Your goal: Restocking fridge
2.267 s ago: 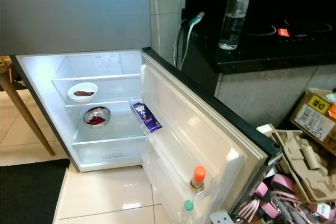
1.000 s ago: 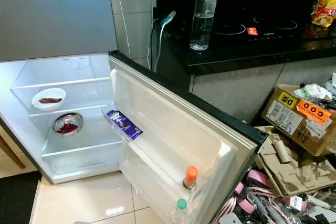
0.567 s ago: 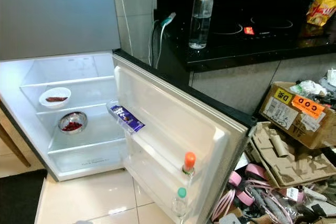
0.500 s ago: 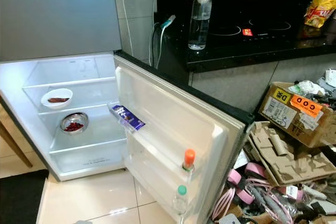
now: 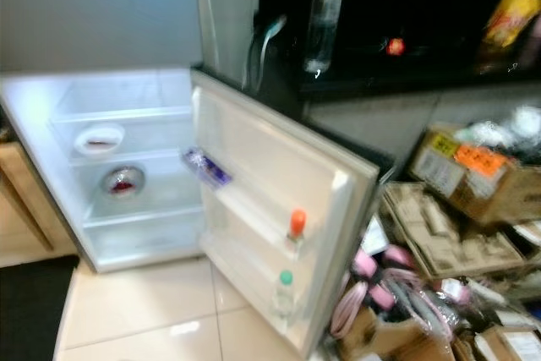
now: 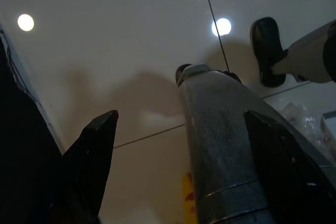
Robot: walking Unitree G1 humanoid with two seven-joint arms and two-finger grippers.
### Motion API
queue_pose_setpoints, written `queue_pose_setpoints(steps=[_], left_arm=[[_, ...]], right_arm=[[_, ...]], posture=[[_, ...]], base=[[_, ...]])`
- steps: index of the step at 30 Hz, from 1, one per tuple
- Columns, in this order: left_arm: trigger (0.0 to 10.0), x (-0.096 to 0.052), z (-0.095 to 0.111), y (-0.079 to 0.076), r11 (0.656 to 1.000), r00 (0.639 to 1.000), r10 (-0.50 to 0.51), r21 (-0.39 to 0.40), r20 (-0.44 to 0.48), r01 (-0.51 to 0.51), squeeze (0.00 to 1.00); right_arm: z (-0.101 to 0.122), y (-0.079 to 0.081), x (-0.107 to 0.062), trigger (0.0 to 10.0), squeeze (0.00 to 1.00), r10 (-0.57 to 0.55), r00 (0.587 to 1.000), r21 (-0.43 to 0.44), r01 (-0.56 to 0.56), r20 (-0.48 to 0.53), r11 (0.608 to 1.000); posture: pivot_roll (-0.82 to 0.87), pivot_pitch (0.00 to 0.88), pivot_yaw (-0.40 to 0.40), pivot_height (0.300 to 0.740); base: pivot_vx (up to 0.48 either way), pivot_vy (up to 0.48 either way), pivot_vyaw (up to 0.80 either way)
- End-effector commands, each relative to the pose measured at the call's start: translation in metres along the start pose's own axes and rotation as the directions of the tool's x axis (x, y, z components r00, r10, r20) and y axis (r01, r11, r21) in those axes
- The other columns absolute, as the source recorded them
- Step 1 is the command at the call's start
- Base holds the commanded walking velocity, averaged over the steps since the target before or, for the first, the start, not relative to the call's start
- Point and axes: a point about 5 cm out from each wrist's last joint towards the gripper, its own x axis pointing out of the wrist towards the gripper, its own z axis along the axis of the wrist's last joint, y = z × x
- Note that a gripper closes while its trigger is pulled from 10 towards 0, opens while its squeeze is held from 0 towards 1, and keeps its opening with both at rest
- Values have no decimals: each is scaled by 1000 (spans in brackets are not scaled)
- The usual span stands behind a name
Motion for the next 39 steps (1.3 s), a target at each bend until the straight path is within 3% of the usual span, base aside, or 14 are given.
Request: queue_pose_setpoints(steps=[1,12,16,19,25,31,39], left_arm=[[10000,-2,-11,2,1000,999,0,4,-43,1,0],[10000,-2,-9,6,1000,999,5,5,-35,-5,0],[10000,-2,-7,5,1000,1000,-1,-2,-28,1,0],[10000,-2,-7,4,1000,1000,-4,-4,-26,4,0],[10000,-1,-6,0,1000,1000,-14,-3,-24,14,0],[10000,-1,-5,-1,1000,1000,-18,-3,-23,17,0],[10000,0,-2,1,1000,1000,-1,7,-6,1,0]], right_arm=[[9,-2,0,10000,0,-4,1000,-2,4,28,1000],[33,6,0,10000,0,80,981,74,-94,177,993],[51,17,-1,10000,0,200,948,36,-215,247,976],[54,18,-1,10000,0,216,941,37,-234,260,972],[80,27,-6,10000,0,355,869,2,-379,345,925],[92,29,-9,10000,0,393,840,-23,-415,376,910],[116,32,-16,10000,0,501,769,-154,-483,397,862]], posture=[[-109,0,-8,740],[-110,0,-8,740],[-110,0,-8,740],[-110,0,-8,740],[-109,0,-10,740],[-109,0,-10,740],[-112,0,-12,740]], base=[[0,0,0],[0,0,0],[0,0,0],[0,0,0],[0,0,0],[0,0,0],[0,0,0]])
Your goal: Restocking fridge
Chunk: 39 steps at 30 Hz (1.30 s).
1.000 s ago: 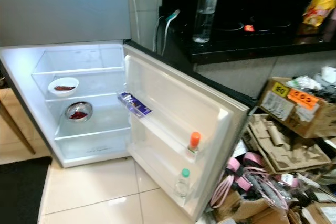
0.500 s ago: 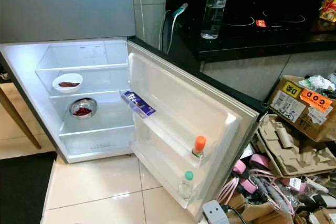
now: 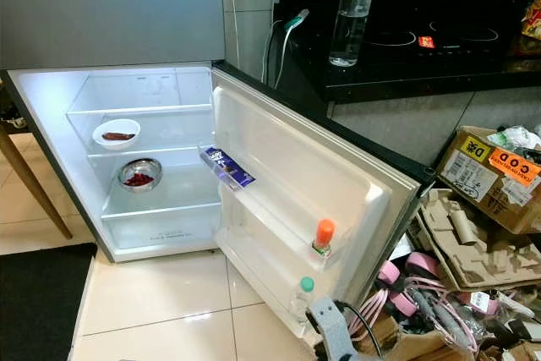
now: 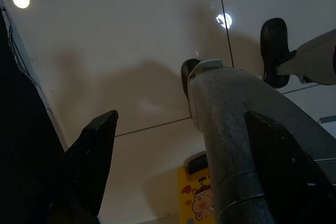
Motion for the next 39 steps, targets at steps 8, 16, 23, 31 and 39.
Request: queue_pose_setpoints(steps=[8,16,23,31,39], left_arm=[[10000,-2,-11,4,999,999,16,37,-50,-14,0],[10000,-3,-13,6,999,998,42,20,-51,-41,0],[10000,-3,-12,6,999,998,42,17,-46,-41,0],[10000,-2,-10,5,999,998,39,14,-40,-38,0],[10000,-2,-9,4,999,999,33,15,-37,-32,0]], right_arm=[[6,10,5,10000,0,126,992,-77,-128,-29,989],[20,20,5,10000,0,325,945,-141,-328,-43,934],[48,30,-1,10000,0,590,807,-211,-581,-19,787],[96,42,-26,10000,0,800,596,-340,-740,72,581],[204,42,-63,10000,0,696,496,-574,-401,518,713]], posture=[[-111,0,-13,740],[-110,0,-15,740],[-112,0,-14,740],[-115,0,-15,740],[-114,0,-14,740]], base=[[0,-404,0],[0,-60,0],[0,0,0],[0,0,0],[0,0,0]])
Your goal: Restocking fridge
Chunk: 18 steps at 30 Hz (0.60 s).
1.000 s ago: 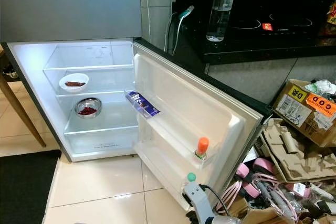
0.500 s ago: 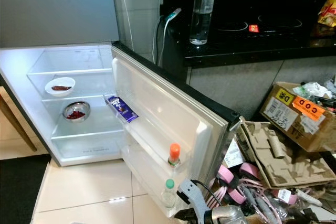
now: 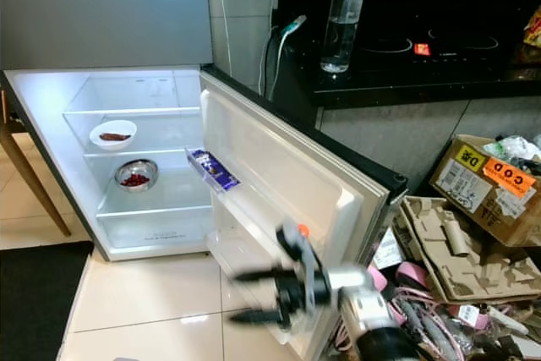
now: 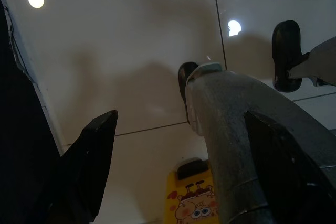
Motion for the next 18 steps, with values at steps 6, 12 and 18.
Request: queue_pose_setpoints(steps=[6,12,18], left_arm=[[10000,-1,-11,-2,1000,999,-3,-1,-35,3,0],[10000,-1,-10,-1,1000,999,0,3,-34,0,0],[10000,-1,-10,0,1000,1000,0,0,-30,0,0]], right_arm=[[30,-1,-15,10000,0,-101,994,-135,106,44,985],[34,3,-28,10000,0,-154,982,-201,130,-111,971],[22,-6,-54,10000,0,-309,897,-246,237,-317,940]], posture=[[-115,0,-12,740],[-115,0,-12,740],[-116,0,-16,740]], base=[[0,0,0],[0,0,0],[0,0,0]])
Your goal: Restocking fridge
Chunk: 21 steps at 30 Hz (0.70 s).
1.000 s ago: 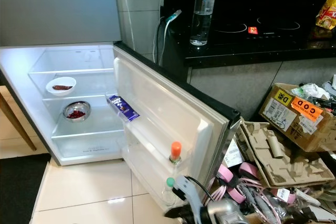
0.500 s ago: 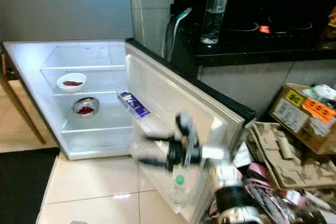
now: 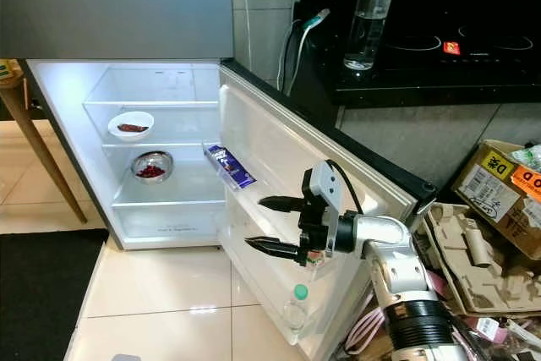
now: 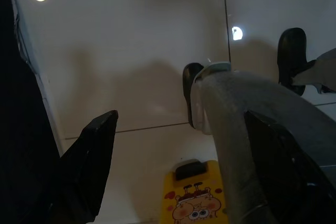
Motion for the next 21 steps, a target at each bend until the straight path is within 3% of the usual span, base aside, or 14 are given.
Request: queue_pose_setpoints(steps=[1,4,10,21], left_arm=[[10000,-1,-11,-1,1000,999,-3,0,-40,3,0],[10000,-1,-11,-1,1000,999,-4,-1,-40,4,0],[10000,-1,-10,-2,1000,999,-8,-10,-35,7,0],[10000,-1,-10,-1,1000,999,-3,-11,-35,3,0]], right_arm=[[-8,-3,-5,10000,0,-41,998,13,42,-54,999],[-10,-6,-7,10000,0,-68,995,20,70,-70,997],[-22,-17,-16,10000,0,-208,947,28,221,-244,975],[-33,-25,-27,10000,0,-285,871,15,317,-399,948]], posture=[[-116,0,-16,740],[-116,0,-16,740],[-115,0,-21,740],[-115,0,-18,740]], base=[[0,0,0],[0,0,0],[0,0,0],[0,0,0]])
